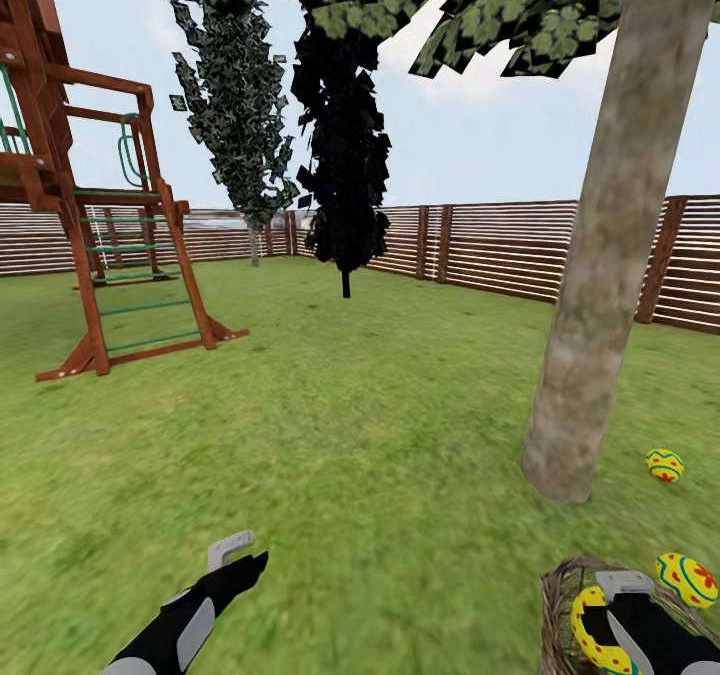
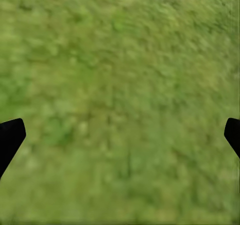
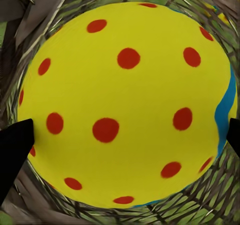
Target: Take the three Easter eggs out of the wicker basket on the lawn in the garden, then place them on the lawn next to a single tree (choose any tree) so that all three eggs are next to the same tree and none are left in the basket.
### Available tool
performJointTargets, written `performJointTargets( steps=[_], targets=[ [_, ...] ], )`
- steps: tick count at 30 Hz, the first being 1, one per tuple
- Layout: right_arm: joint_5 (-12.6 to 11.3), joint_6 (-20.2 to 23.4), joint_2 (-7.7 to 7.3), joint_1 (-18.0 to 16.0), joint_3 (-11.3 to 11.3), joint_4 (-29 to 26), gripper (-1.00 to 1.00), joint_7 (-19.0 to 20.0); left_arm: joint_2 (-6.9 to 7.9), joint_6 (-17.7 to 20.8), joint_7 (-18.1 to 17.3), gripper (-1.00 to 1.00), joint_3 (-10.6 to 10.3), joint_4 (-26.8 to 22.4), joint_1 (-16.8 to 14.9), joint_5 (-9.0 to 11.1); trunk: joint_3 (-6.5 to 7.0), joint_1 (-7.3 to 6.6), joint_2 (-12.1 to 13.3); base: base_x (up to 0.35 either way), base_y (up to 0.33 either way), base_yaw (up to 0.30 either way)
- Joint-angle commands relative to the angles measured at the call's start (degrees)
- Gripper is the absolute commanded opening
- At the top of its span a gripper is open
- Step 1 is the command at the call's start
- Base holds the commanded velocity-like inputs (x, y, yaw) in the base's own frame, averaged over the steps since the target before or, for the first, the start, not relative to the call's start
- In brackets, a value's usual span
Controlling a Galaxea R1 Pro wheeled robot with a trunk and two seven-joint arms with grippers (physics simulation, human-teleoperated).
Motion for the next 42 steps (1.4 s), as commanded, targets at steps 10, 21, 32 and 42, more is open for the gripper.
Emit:
performJointTargets(
  steps=[10, 21, 32, 42],
  targets=[
    [-0.5, 0.3, -0.05, 0.0, 0.5, -0.1, -1.00, -0.3, -0.02, 0.3, -0.3, 1.00, 0.3, 0.0, 0.0, 0.5, 1.74, -2.21, 4.0, 0.000, 0.000, 0.000],
    [-0.5, 0.3, -0.05, 0.0, 0.5, -0.1, -1.00, -0.3, -0.05, 0.2, -0.3, 1.00, 0.3, 2.4, 0.0, 0.5, 3.71, -4.63, 8.4, 0.000, 0.000, 0.000],
    [-0.5, 0.2, -0.05, 0.0, 0.5, -0.1, -1.00, -0.3, -0.11, 0.2, -0.3, 1.00, 0.3, 2.4, 0.0, 0.5, 5.68, -7.04, 12.8, 0.000, 0.000, 0.000],
    [-0.4, 0.2, -0.05, 0.0, 0.5, -0.1, -1.00, -0.3, -0.44, 0.2, -0.3, 1.00, 0.2, 2.5, 0.0, 0.5, 7.48, -9.24, 16.8, 0.000, 0.000, 0.000]
  ],
)
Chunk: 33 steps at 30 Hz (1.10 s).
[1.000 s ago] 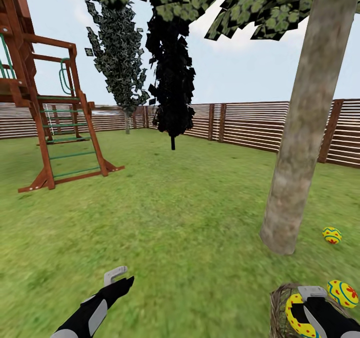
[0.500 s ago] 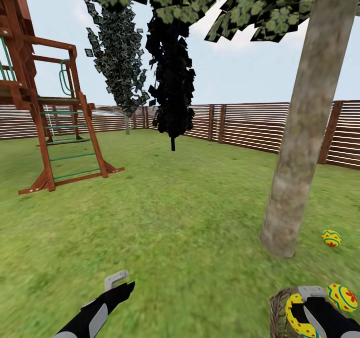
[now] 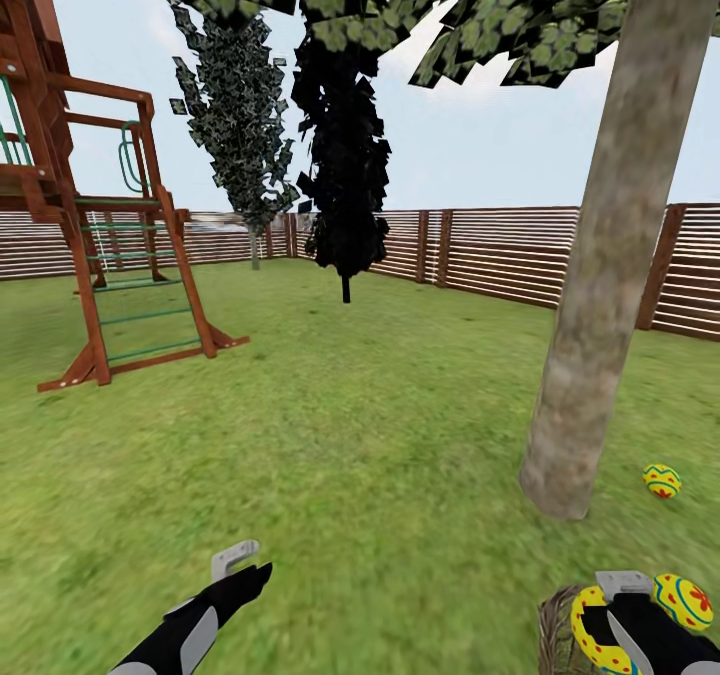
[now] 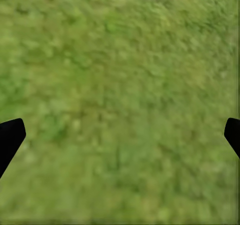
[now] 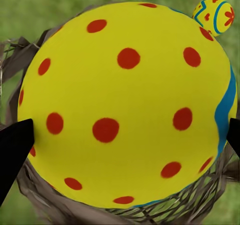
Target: Take the three Easter eggs out of the wicker basket on the lawn in the garden, then place them on the lawn next to a single tree (choose any tree) so that all three eggs are next to the same tree and none are left in the basket.
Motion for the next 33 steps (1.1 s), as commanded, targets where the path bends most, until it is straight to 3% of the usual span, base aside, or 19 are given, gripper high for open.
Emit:
performJointTargets(
  steps=[1, 6, 9, 12, 33],
  targets=[
    [-0.5, 0.3, -0.05, 0.0, 0.5, -0.1, -1.00, -0.3, -0.03, 0.3, -0.3, 1.00, 0.2, -0.1, 0.0, 0.6, 0.12, -0.23, 0.4, 0.000, 0.000, 0.000],
    [-0.5, 0.3, -0.06, 0.0, 0.4, -0.1, -1.00, -0.3, 0.16, 0.3, -0.3, 1.00, 0.1, -0.5, 0.0, 0.6, 1.02, -1.33, 2.4, 0.000, 0.000, 0.000],
    [-0.5, 0.3, -0.06, 0.0, 0.5, -0.1, -1.00, -0.3, 1.95, 0.6, -0.2, 1.00, 0.5, -3.4, 0.0, 0.7, 1.56, -1.99, 3.6, 0.000, 0.000, 0.000],
    [-0.5, 0.3, -0.06, 0.0, 0.5, -0.1, -1.00, -0.3, 2.82, 0.8, -0.1, 1.00, 0.6, -5.3, 0.0, 0.7, 2.09, -2.65, 4.8, 0.000, 0.000, 0.000],
    [-0.5, 0.3, 0.03, 0.0, 0.5, -0.1, -1.00, -0.3, 2.60, 0.9, -0.1, 1.00, 0.2, -5.0, 0.0, 0.7, 5.86, -7.26, 13.2, 0.000, 0.000, 0.000]
  ],
)
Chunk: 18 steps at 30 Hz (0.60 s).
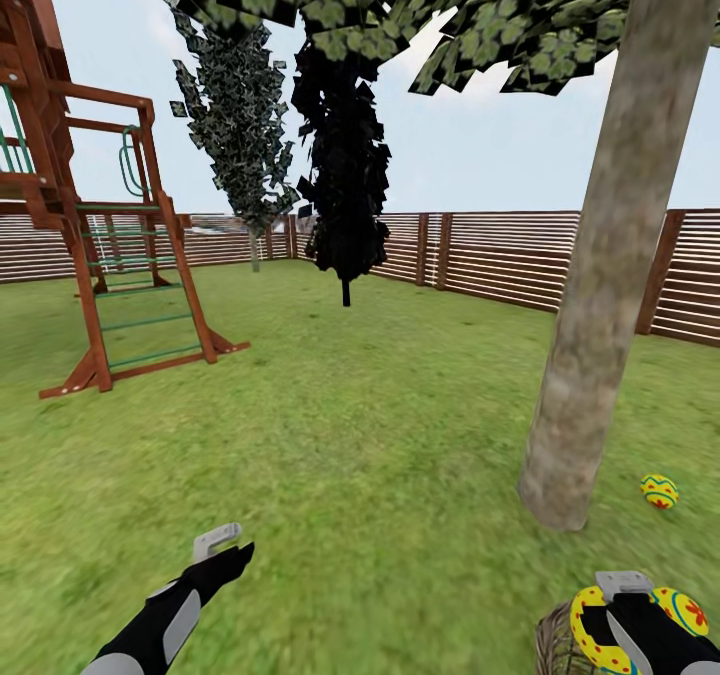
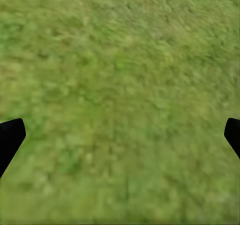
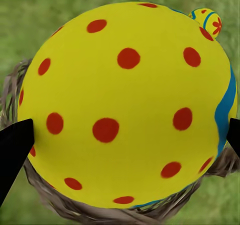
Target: Take the three Easter eggs out of the wicker basket on the lawn in the garden, then place them on the lawn next to a single tree (choose any tree) so that all three eggs are next to the same tree and none are left in the basket.
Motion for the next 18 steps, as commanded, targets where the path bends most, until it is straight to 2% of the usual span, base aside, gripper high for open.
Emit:
performJointTargets(
  steps=[1, 10, 18],
  targets=[
    [-0.5, 0.3, -0.05, 0.0, 0.5, -0.1, -1.00, -0.3, -0.04, 0.3, -0.4, 1.00, 0.4, 0.0, 0.0, 0.5, 0.12, -0.23, 0.4, 0.000, 0.000, 0.000],
    [-0.5, 0.4, -0.13, 0.0, 0.5, -0.1, -1.00, -0.3, -0.20, 0.3, -0.4, 1.00, 0.3, 0.2, 0.0, 0.5, 1.73, -2.21, 4.0, 0.000, 0.000, 0.019],
    [-0.5, 0.6, -0.06, 0.0, 0.5, -0.1, -1.00, -0.5, -0.45, 0.3, -0.4, 1.00, 0.4, 0.3, 0.0, 0.4, 3.17, -3.96, 7.2, 0.000, 0.000, 0.273]
  ],
)
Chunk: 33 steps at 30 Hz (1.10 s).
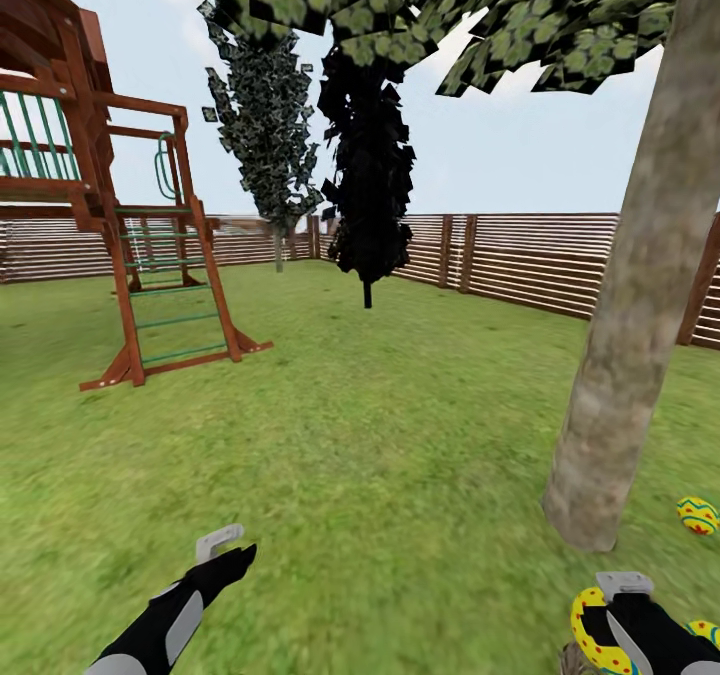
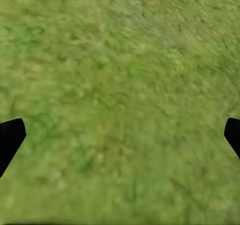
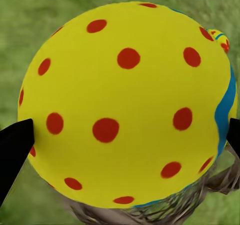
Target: Take the three Easter eggs out of the wicker basket on the lawn in the garden, then place them on the lawn next to a single tree (choose any tree) so that all three eggs are next to the same tree and none are left in the basket.
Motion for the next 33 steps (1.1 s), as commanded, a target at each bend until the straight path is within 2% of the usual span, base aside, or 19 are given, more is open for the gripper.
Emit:
performJointTargets(
  steps=[1, 5, 10, 20, 33],
  targets=[
    [-0.5, 0.3, -0.06, 0.0, 0.5, -0.2, -1.00, -0.3, -0.05, 0.3, -0.4, 1.00, 0.4, 0.0, 0.0, 0.5, 0.12, -0.23, 0.4, 0.000, 0.000, 0.291],
    [-0.5, 0.3, 0.06, 0.0, 0.5, -0.1, -1.00, -0.3, -0.06, 0.3, -0.4, 1.00, 0.4, 0.0, 0.0, 0.5, 0.83, -1.10, 2.0, 0.000, 0.000, 0.291],
    [-0.5, 0.3, 0.12, 0.0, 0.5, -0.2, -1.00, -0.3, 0.16, -0.2, -0.6, 1.00, 0.4, 0.0, 0.0, 0.4, 0.83, -1.10, 2.0, -0.001, 0.024, 0.104],
    [-0.5, 0.3, 0.09, 0.0, 0.4, -0.2, -1.00, -0.1, 0.28, 0.3, -0.6, 1.00, 0.2, 0.2, 0.0, 0.4, 0.83, -1.10, 2.0, -0.066, 0.298, 0.000],
    [-0.5, 0.5, 0.04, 0.0, 0.4, -0.2, -1.00, 0.2, 0.15, 0.2, -0.6, 1.00, 0.2, 1.3, 0.0, 0.3, 1.24, -1.10, 2.0, -0.029, 0.324, -0.239]
  ],
)
